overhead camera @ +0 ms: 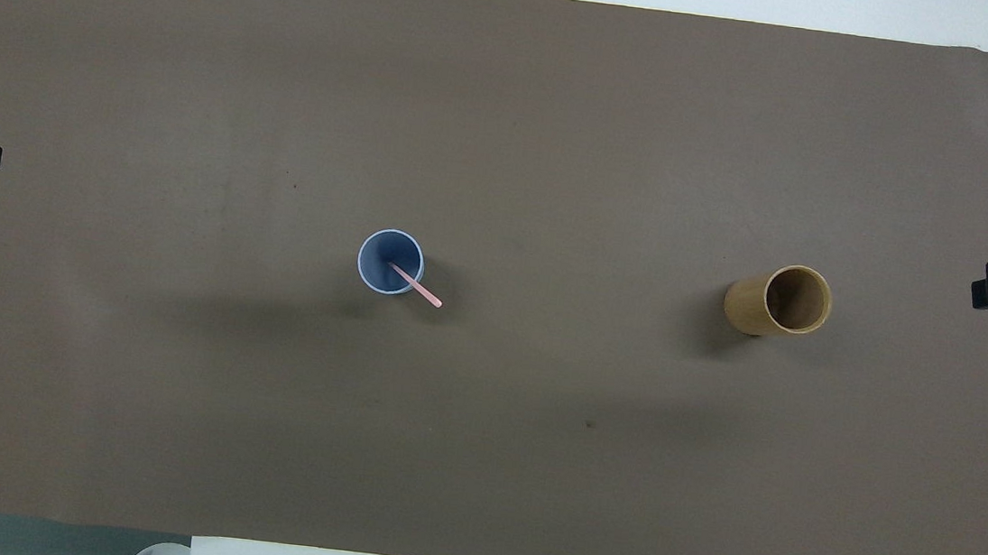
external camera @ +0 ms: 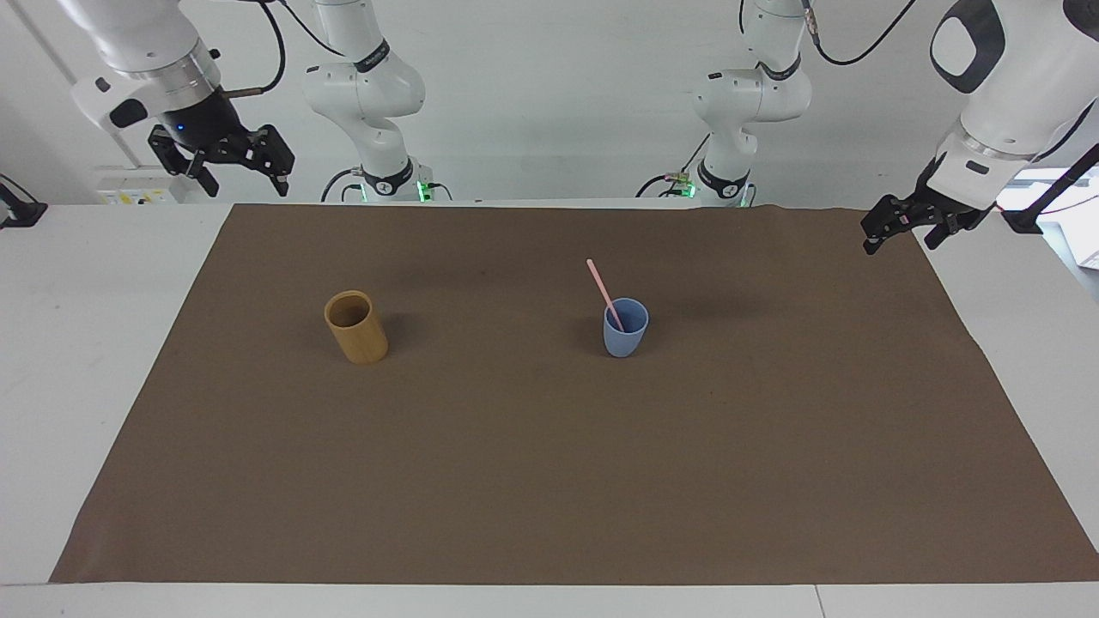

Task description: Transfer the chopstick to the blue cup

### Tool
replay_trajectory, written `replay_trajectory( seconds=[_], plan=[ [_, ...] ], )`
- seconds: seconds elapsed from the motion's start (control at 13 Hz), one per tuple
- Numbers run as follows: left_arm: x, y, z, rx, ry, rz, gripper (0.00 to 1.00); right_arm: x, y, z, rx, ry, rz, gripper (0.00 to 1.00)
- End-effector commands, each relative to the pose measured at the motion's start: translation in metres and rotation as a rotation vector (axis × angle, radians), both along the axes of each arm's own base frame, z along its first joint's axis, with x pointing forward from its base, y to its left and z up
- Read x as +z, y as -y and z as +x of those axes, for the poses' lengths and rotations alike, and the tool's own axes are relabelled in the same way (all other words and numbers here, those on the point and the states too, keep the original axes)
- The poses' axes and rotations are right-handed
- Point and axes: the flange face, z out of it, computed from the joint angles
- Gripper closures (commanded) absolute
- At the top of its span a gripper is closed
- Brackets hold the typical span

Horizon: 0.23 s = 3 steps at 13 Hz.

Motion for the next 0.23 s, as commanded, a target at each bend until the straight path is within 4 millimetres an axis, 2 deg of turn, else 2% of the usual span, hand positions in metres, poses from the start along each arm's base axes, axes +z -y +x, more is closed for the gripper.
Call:
replay_trajectory(
  seconds=[0.0, 0.15],
  plan=[
    [-0.0008, 0.0002, -0.0034, 0.011, 0.000, 0.006, 0.00, 0.0017, -0.0009, 0.0000, 0.012, 0.008, -0.011, 0.00],
    [-0.0008, 0.0002, -0.0034, 0.011, 0.000, 0.006, 0.00, 0.0033, -0.0019, -0.0008, 0.014, 0.012, -0.012, 0.00]
  ],
)
